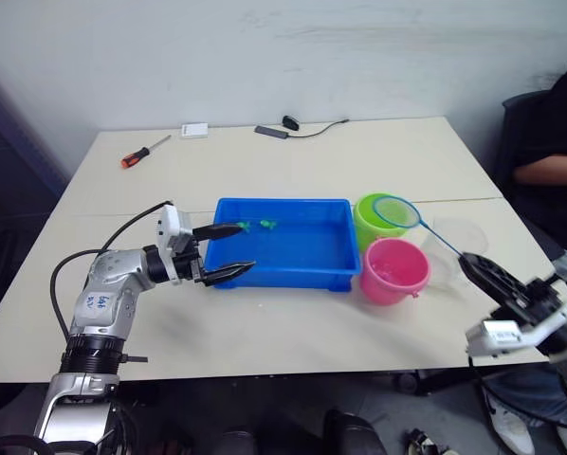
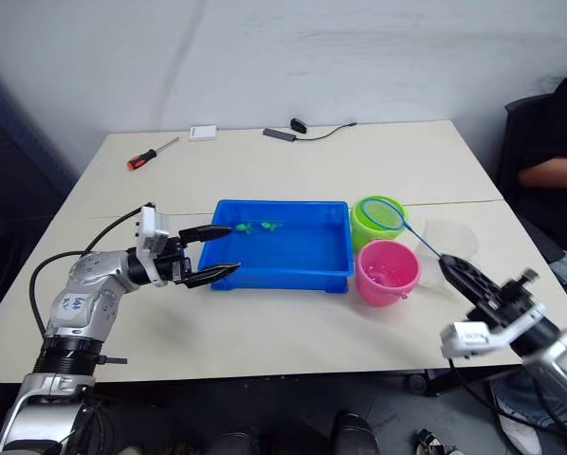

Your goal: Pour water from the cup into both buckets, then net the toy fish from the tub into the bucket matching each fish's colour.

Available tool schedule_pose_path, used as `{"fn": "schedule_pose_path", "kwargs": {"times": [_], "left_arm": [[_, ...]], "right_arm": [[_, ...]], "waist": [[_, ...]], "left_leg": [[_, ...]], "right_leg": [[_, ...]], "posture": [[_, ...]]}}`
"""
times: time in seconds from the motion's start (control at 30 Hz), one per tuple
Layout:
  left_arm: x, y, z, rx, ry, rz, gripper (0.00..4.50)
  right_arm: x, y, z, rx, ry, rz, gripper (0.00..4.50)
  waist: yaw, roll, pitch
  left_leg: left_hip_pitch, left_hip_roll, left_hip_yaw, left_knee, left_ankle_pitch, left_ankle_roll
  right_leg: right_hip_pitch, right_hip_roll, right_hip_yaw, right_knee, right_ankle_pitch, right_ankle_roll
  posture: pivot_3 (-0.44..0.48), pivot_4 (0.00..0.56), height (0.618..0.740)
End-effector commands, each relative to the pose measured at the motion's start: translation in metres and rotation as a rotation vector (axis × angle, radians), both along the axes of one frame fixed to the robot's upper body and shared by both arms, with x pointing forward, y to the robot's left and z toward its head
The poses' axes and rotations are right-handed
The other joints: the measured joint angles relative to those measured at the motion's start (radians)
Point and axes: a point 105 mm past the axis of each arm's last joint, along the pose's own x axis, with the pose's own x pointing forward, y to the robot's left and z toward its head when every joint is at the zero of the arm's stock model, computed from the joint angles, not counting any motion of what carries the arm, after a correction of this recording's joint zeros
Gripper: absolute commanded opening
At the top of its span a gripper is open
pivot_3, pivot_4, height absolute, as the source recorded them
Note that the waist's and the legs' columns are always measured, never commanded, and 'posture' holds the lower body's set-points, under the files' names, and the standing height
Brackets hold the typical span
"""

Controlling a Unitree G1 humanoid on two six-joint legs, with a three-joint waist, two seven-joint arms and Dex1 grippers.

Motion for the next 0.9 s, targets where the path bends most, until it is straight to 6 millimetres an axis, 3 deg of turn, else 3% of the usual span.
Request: {"fn": "schedule_pose_path", "kwargs": {"times": [0.03,0.2,0.37,0.63,0.73,0.9], "left_arm": [[0.0,0.011,0.012,-0.016,-0.039,0.073,4.47],[-0.009,0.025,0.014,-0.023,-0.033,0.163,4.47],[-0.019,0.05,0.004,0.039,0.051,0.318,4.47],[-0.047,0.067,-0.006,0.05,0.174,0.407,4.47],[-0.055,0.064,-0.007,0.029,0.178,0.4,4.47],[-0.063,0.057,-0.008,0.01,0.181,0.389,4.47]], "right_arm": [[0.02,0.026,0.018,0.223,0.141,0.055,0.0],[0.045,0.056,0.034,0.541,0.386,0.102,0.0],[0.068,0.074,0.029,0.754,0.766,0.067,0.0],[0.058,0.09,0.023,0.976,1.208,-0.067,0.0],[0.058,0.097,0.027,1.01,1.271,-0.091,0.0],[0.055,0.103,0.022,1.029,1.318,-0.146,0.0]], "waist": [[-0.002,-0.001,0.001],[0.007,0.001,0.001],[0.015,0.007,-0.002],[0.033,0.01,-0.004],[0.032,0.011,-0.005],[0.034,0.009,-0.006]], "left_leg": [[0.0,0.0,-0.002,0.0,0.0,0.0],[0.001,0.0,-0.004,0.002,0.0,0.0],[-0.001,0.003,-0.005,0.003,-0.001,0.003],[-0.002,0.003,-0.005,0.003,-0.002,0.002],[-0.002,0.004,-0.004,0.002,-0.002,0.002],[-0.002,0.004,-0.004,0.002,-0.003,0.001]], "right_leg": [[0.0,0.0,0.0,0.001,0.001,0.001],[0.0,-0.001,-0.001,0.009,0.003,0.004],[-0.002,-0.005,-0.001,0.012,0.001,-0.002],[-0.011,-0.006,-0.002,0.013,0.001,-0.003],[-0.011,-0.007,-0.001,0.01,-0.006,-0.016],[-0.011,-0.006,-0.002,0.011,-0.006,-0.016]], "posture": [[0.0,0.15,0.74],[0.0,0.15,0.74],[0.0,0.15,0.74],[0.0,0.15,0.74],[0.0,0.15,0.74],[0.0,0.15,0.74]]}}
